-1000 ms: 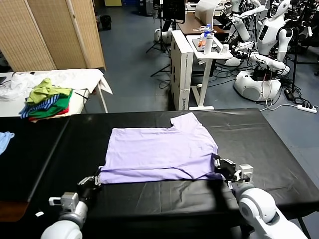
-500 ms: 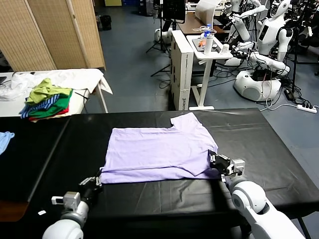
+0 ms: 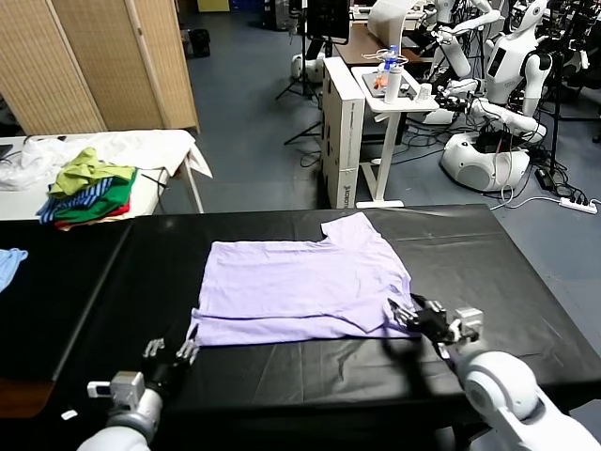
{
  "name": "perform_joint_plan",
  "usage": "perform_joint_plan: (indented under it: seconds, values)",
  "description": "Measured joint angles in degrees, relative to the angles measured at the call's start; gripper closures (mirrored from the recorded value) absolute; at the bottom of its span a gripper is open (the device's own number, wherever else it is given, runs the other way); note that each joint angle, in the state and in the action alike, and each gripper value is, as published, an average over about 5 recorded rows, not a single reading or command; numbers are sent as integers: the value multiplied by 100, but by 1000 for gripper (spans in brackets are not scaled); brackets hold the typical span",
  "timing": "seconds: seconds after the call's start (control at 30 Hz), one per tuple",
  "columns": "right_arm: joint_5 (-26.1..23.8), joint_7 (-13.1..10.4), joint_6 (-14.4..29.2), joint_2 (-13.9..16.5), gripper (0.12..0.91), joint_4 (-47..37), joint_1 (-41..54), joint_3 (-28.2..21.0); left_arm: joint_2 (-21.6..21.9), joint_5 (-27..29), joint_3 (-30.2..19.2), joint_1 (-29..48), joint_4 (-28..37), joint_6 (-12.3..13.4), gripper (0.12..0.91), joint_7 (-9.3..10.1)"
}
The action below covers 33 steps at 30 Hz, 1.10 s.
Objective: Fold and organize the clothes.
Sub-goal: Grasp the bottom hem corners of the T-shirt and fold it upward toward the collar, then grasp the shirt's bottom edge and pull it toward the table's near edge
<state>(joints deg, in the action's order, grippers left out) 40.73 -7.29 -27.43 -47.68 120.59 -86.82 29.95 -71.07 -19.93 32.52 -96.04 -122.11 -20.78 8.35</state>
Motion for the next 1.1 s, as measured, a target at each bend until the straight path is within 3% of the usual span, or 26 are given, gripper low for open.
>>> perform_joint_plan:
  seconds: [0.27,0.5,0.63,0.7,0.83,0.9,1.1]
  values:
    - [-85,45,25,-16,403,-99,-195,23,-140,-19,1,-123,30,48,137,-34]
    - [-122,56,27,-35,521,-152,-199,-32,-148,-118,-6,-38,40,83,403,-74]
    - [-125,56,28,-27,708,-138,-216,-27,-141,-296,-15,-45,-60,75,489,-137]
    - [-128,56,29,-24,796,-123,-222,-22,-141,-328,-29,-25,-84,71,582,-158]
    - [-150,54,33,-16,854,-98,-207,-33,-143,-325,-43,4,-75,75,814,-170]
    - [-156,42,30,5,865,-75,-215,-31,-137,-322,-41,-3,-69,79,876,-175]
    - [-28,-106,-176,167,880,104,-373,93,-129,-295,-34,-46,-71,86,886,-183]
